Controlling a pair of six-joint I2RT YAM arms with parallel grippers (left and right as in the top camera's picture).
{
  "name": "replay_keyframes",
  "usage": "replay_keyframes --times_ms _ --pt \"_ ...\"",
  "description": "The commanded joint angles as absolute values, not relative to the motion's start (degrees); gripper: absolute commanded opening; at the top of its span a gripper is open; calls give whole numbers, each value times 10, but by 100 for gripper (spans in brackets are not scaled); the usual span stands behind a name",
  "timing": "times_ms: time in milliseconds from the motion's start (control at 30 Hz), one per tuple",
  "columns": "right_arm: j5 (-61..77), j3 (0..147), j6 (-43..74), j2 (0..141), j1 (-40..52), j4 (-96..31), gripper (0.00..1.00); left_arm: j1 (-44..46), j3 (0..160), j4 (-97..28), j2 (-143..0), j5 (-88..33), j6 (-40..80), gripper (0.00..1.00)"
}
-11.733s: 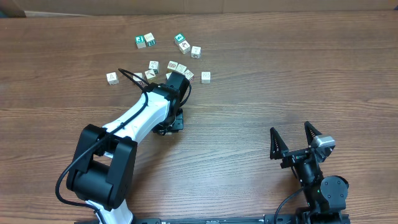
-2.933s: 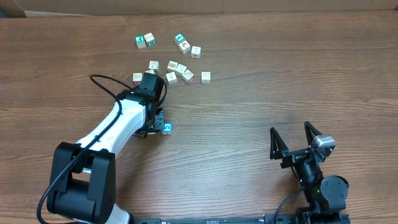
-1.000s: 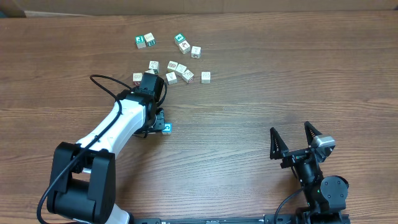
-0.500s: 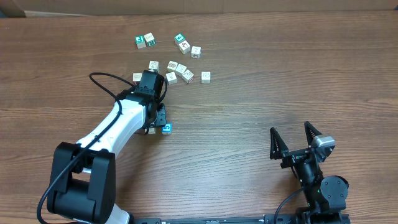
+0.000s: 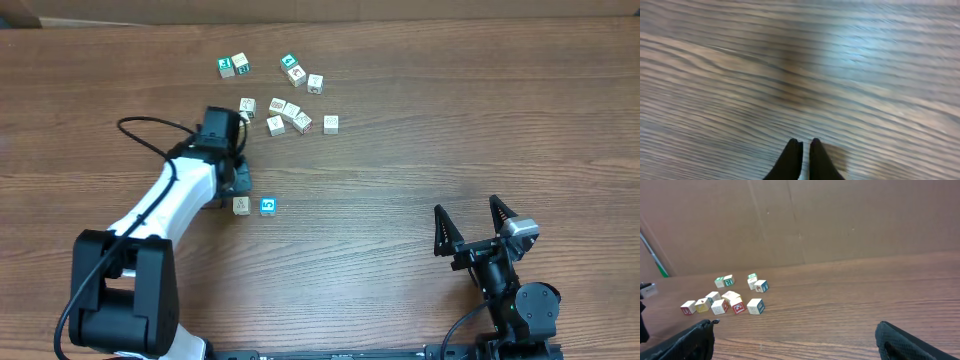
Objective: Form a horizontal line
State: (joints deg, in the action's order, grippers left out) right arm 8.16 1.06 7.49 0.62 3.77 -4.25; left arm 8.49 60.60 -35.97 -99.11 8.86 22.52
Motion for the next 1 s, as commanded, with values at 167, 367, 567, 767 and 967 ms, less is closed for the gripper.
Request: replay_keyframes --times_ms 167,367,567,767,967 --pt "82 4 76 2 35 -40 100 63 602 -357 -985 44 211 4" --pt "82 4 76 2 35 -40 100 65 602 -367 -1005 15 212 4" --pt "82 4 76 2 35 -40 100 65 602 -392 -1011 6 212 4" --pt "82 4 76 2 35 -40 100 65 602 -406 -1011 -42 205 4" --pt "82 4 76 2 35 -40 100 65 602 -413 -1011 -45 202 4"
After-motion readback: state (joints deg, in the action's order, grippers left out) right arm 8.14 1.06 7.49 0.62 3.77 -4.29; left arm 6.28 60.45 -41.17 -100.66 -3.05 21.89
